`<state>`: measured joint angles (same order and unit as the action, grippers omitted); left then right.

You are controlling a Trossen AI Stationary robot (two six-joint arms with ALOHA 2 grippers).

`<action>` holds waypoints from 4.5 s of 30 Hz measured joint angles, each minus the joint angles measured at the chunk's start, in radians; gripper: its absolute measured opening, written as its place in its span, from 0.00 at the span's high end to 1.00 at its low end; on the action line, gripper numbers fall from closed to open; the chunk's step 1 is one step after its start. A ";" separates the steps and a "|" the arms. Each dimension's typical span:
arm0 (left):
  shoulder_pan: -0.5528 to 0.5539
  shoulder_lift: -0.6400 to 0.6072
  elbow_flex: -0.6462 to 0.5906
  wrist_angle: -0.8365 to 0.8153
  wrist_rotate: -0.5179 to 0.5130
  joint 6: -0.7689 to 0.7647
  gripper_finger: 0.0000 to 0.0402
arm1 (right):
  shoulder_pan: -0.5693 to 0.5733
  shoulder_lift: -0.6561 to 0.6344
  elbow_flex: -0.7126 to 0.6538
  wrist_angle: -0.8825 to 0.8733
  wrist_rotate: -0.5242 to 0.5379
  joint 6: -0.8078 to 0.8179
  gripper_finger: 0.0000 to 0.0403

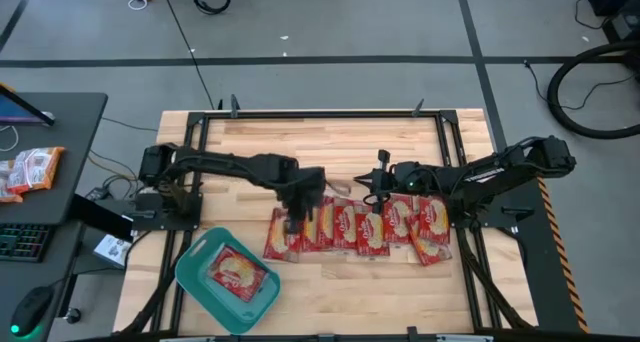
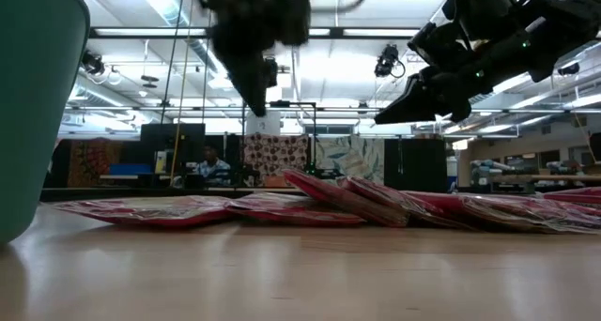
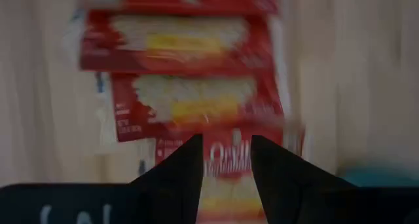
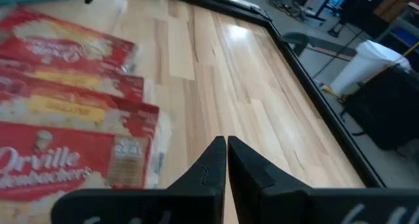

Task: Sort popcorn bags into baskets
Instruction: Put the popcorn bag into the blue bin

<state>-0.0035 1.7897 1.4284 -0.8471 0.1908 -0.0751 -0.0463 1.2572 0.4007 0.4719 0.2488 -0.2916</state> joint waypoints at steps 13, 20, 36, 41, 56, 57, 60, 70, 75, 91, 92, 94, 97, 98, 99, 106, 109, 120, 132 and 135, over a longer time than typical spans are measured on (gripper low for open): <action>0.099 0.001 -0.288 0.532 0.095 -0.838 0.66 | 0.001 0.000 0.000 0.007 -0.006 -0.007 0.95; 0.084 0.013 -0.313 0.595 0.084 -0.948 0.60 | 0.001 0.000 0.000 0.031 -0.063 -0.007 0.95; 0.049 0.130 -0.264 0.624 0.202 -0.994 0.58 | 0.001 0.000 0.000 0.055 -0.106 0.001 0.95; 0.048 0.128 -0.263 0.625 0.177 -1.003 0.58 | 0.001 0.000 0.000 0.062 -0.120 0.004 0.95; 0.051 0.142 -0.264 0.639 0.068 -0.929 0.69 | 0.001 0.000 0.000 0.073 -0.122 0.004 0.95; 0.051 0.142 -0.264 0.644 0.068 -0.928 0.72 | 0.001 0.000 0.000 0.073 -0.122 0.004 0.95; 0.052 0.142 -0.264 0.665 0.067 -0.925 0.81 | 0.001 0.000 0.000 0.073 -0.122 0.004 0.95; 0.068 0.097 -0.264 0.632 0.148 -0.879 0.98 | 0.001 0.000 0.000 0.073 -0.122 0.004 0.95; 0.083 -0.001 -0.264 0.524 0.120 -0.833 0.99 | 0.001 0.000 0.000 0.070 -0.122 0.004 0.95; 0.048 -0.357 -0.263 0.032 0.232 -0.542 0.99 | 0.008 0.000 0.000 0.073 -0.133 0.004 0.95; 0.039 -0.379 -0.263 0.005 0.236 -0.539 0.99 | 0.008 0.000 0.000 0.073 -0.138 0.004 0.95; 0.019 -0.418 -0.263 -0.015 0.247 -0.539 0.99 | 0.007 0.000 0.000 0.073 -0.139 0.004 0.95; -0.014 -0.477 -0.262 -0.042 0.252 -0.531 0.99 | 0.007 0.000 0.000 0.080 -0.141 0.004 0.95; -0.025 -0.496 -0.262 -0.046 0.252 -0.517 0.99 | 0.008 0.000 0.000 0.079 -0.141 0.004 0.95; -0.037 -0.512 -0.262 -0.049 0.251 -0.508 0.99 | 0.008 0.000 0.000 0.080 -0.141 0.004 0.95; -0.157 -0.564 -0.262 -0.155 0.185 -0.364 0.98 | 0.008 0.000 0.000 0.074 -0.146 0.008 0.95; -0.212 -0.550 -0.262 -0.296 0.167 -0.329 0.98 | 0.008 0.000 0.000 0.074 -0.146 0.008 0.95; -0.447 -0.456 -0.262 -0.488 0.032 -0.030 0.98 | 0.007 0.000 0.000 0.076 -0.143 0.007 0.95; -0.535 -0.199 -0.262 -0.551 0.061 0.073 0.93 | 0.005 0.000 0.000 0.073 -0.139 0.007 0.95; -0.536 -0.165 -0.262 -0.552 0.085 0.084 0.89 | 0.005 0.000 0.000 0.073 -0.139 0.007 0.95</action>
<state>-0.5396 1.6244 1.1660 -1.3996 0.2753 0.0090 -0.0418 1.2572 0.4005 0.5447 0.1101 -0.2843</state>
